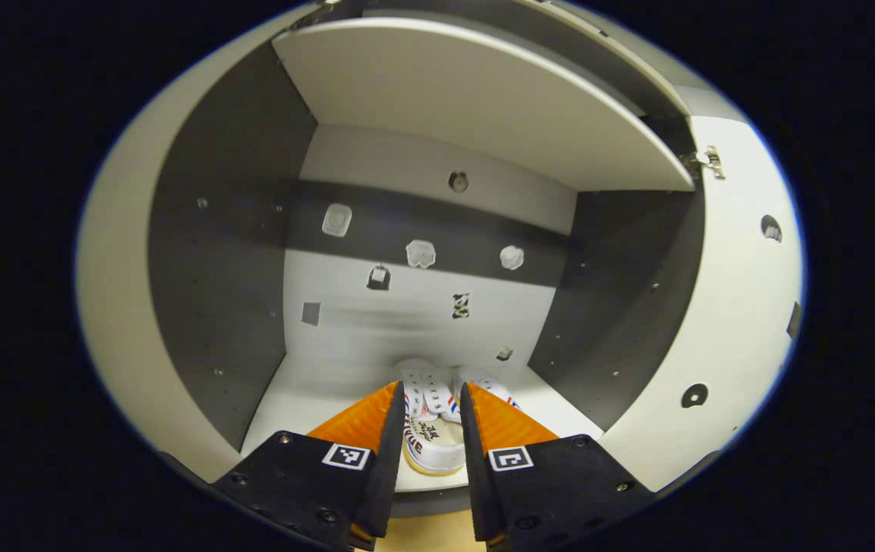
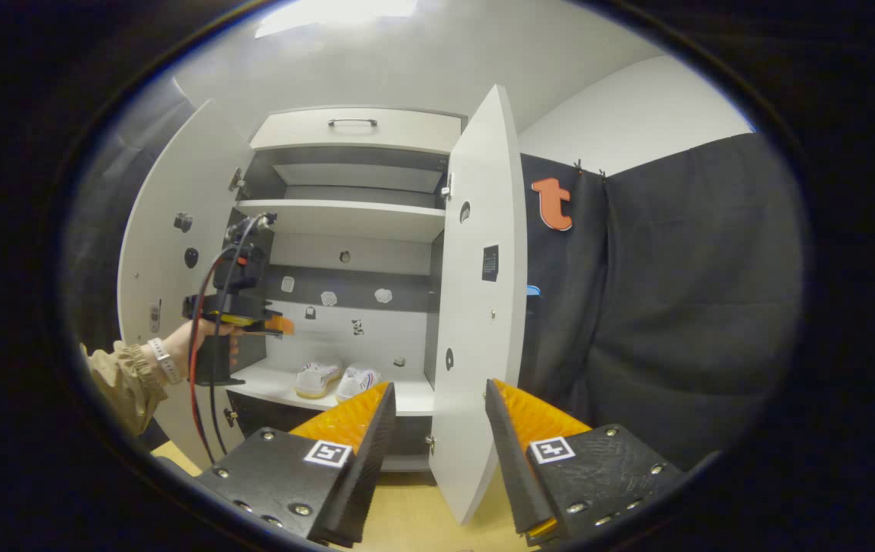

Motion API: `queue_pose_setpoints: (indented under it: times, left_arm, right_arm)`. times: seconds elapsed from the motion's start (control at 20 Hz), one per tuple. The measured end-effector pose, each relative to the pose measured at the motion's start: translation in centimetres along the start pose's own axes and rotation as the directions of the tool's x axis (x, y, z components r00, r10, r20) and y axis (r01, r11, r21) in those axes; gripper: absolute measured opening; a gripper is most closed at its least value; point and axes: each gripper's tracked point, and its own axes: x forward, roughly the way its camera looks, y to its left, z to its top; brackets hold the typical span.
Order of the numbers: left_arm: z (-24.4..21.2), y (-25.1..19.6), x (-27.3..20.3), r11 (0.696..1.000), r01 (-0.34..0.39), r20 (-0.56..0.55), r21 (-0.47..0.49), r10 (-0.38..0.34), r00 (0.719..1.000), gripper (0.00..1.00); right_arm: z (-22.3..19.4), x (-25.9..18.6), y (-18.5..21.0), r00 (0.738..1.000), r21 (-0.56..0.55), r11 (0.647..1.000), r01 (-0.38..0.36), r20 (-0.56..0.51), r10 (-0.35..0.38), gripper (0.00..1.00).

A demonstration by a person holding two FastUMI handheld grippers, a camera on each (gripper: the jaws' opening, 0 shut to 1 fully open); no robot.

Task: Grab one shoe with the right hand and put it into the shoe cabinet, grab the other shoe with the left hand and put it into the shoe cabinet; then close the right door with the right hand and the left door with the left hand.

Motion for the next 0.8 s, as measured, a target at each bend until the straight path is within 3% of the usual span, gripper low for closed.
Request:
queue_pose_setpoints:
  times: [0.25, 0.35, 0.4, 0.45, 0.5, 0.55, 0.7, 0.8]
  left_arm:
    - [3.3, -2.7, -6.6, 0.995, 0.025, 0.115, 0.091, -0.036, 0.993, 0.42]
    - [4.0, -4.1, -9.3, 0.993, 0.040, 0.144, 0.109, -0.055, 0.988, 0.47]
    - [4.3, -4.8, -10.5, 0.991, 0.049, 0.158, 0.121, -0.068, 0.985, 0.55]
    - [4.5, -5.2, -11.7, 0.990, 0.053, 0.172, 0.131, -0.075, 0.982, 0.52]
    - [4.6, -5.7, -12.8, 0.989, 0.059, 0.182, 0.138, -0.084, 0.980, 0.65]
    - [4.7, -6.0, -13.9, 0.988, 0.057, 0.192, 0.141, -0.084, 0.978, 0.68]
    - [5.1, -6.2, -16.5, 0.989, 0.041, 0.223, 0.143, -0.072, 0.972, 0.96]
    - [5.0, -6.0, -18.0, 0.991, 0.026, 0.227, 0.129, -0.055, 0.972, 0.97]
  right_arm:
    - [1.0, -0.2, -0.7, 1.000, -0.008, 1.000, -0.006, 0.025, 0.006, 0.67]
    - [1.5, -0.2, -1.3, 0.999, -0.024, 1.000, 0.000, 0.040, 0.001, 0.67]
    - [1.9, -0.1, -1.8, 0.999, -0.031, 0.999, 0.006, 0.050, -0.004, 0.70]
    - [2.3, 0.1, -2.4, 0.998, -0.038, 0.999, 0.015, 0.062, -0.013, 0.70]
    - [2.7, 0.4, -3.0, 0.997, -0.040, 0.999, 0.025, 0.072, -0.022, 0.67]
    - [3.1, 0.7, -3.7, 0.996, -0.038, 0.999, 0.034, 0.083, -0.031, 0.70]
    - [4.2, 1.7, -5.9, 0.991, -0.038, 0.997, 0.073, 0.116, -0.068, 0.70]
    - [4.8, 2.5, -7.4, 0.987, -0.039, 0.994, 0.098, 0.132, -0.092, 0.70]
